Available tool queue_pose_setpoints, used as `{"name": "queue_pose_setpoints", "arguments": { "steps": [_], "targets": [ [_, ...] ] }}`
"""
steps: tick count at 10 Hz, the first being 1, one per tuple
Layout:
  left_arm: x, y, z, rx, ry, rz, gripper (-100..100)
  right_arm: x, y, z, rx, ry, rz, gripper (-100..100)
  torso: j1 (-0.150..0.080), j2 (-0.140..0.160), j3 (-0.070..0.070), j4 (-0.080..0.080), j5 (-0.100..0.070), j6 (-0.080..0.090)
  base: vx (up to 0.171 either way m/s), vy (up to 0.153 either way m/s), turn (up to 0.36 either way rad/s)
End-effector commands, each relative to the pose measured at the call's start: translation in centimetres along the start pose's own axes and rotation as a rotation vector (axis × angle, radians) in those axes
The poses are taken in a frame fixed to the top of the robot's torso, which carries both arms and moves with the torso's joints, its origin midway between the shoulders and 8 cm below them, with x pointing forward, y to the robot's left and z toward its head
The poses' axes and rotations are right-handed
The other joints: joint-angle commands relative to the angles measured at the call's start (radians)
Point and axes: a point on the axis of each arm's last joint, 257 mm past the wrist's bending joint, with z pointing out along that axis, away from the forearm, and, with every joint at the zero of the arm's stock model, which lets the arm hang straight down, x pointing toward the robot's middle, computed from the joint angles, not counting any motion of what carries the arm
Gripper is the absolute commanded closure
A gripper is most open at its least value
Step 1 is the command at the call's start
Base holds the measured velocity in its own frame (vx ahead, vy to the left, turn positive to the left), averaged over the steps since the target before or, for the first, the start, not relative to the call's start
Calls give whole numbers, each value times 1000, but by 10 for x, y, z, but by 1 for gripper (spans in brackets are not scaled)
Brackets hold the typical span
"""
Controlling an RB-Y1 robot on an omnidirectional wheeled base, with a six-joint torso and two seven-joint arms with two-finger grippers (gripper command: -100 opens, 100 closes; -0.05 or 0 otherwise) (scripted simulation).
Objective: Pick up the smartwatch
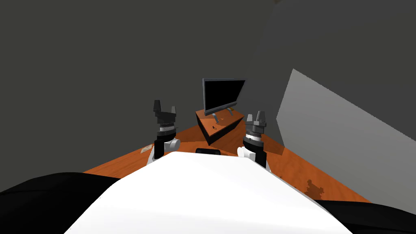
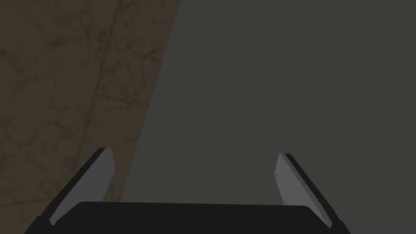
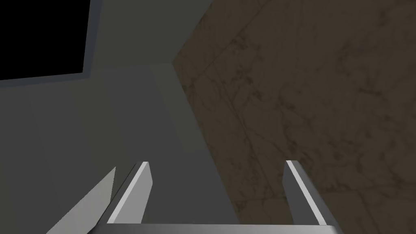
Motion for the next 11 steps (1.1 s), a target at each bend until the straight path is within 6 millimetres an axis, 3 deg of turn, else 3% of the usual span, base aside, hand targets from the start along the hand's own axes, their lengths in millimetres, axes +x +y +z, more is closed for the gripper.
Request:
{"name": "queue_pose_setpoints", "arguments": {
  "steps": [1,6,9,11],
  "targets": [
    [0,0,0,0,0,0,0,-1,-12,-2,30,19,39,-100,0,0,0,0,0,0,-16,42,81],
    [0,0,0,0,0,0,0,-17,-68,-18,181,4,230,-100,7,4,2,1,2,0,-52,103,107],
    [0,0,0,0,0,0,0,-24,-84,-24,225,-26,309,-100,5,2,1,1,1,0,-24,68,58],
    [0,0,0,0,0,0,0,-36,-118,-38,316,-66,406,-100,4,1,1,0,1,0,-27,90,132]
  ]
}}
